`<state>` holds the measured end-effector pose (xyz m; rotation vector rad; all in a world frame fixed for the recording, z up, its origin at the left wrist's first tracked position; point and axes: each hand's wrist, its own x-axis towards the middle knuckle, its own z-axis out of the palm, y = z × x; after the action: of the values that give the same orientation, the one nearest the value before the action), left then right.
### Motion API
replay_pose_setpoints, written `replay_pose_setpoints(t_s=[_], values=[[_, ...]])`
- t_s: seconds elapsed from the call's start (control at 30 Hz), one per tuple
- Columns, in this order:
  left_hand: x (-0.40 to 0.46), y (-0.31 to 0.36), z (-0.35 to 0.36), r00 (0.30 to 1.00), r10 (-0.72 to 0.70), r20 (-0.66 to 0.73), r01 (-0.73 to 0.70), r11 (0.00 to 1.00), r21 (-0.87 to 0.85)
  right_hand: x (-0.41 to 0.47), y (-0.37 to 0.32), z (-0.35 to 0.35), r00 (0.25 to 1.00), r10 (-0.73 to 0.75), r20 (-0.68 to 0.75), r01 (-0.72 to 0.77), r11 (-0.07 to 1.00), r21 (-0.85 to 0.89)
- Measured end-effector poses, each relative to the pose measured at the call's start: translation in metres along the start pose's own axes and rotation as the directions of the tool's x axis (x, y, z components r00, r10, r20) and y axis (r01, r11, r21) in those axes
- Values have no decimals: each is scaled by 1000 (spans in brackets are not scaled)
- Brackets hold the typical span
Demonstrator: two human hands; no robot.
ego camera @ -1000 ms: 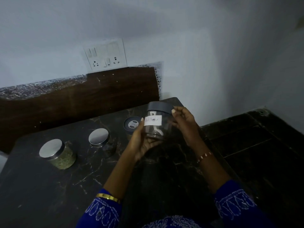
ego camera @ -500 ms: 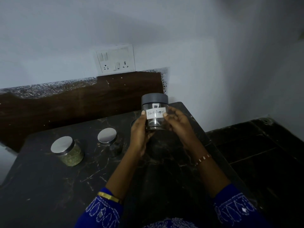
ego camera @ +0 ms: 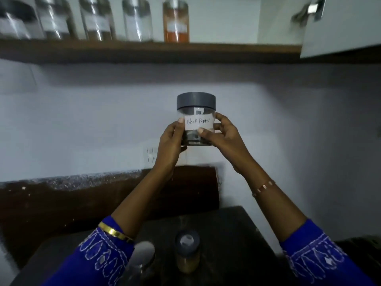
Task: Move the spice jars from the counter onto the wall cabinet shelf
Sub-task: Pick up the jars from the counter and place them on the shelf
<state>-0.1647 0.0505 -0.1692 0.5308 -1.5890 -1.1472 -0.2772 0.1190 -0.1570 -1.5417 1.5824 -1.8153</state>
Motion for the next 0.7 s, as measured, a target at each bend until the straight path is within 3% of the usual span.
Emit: replay_pose_setpoints(t_s=[0.17,0.33,0.4,0.7], values=[[55,60,-1,956,287,-54,-280,954,112,57,-57,-10,975,-220,-23,219,975,-42],[102,104,5,918,388,-83,-382,920,82,103,-98,-20,927,-368,-73,367,930,-33],[121,121,10,892,443,-92,-428,892,147,122,-107,-25,912,-394,-112,390,919,-61],[196,146,35,922,383,50,-376,860,345,191,-111,-51,907,-404,-116,377,904,-204]])
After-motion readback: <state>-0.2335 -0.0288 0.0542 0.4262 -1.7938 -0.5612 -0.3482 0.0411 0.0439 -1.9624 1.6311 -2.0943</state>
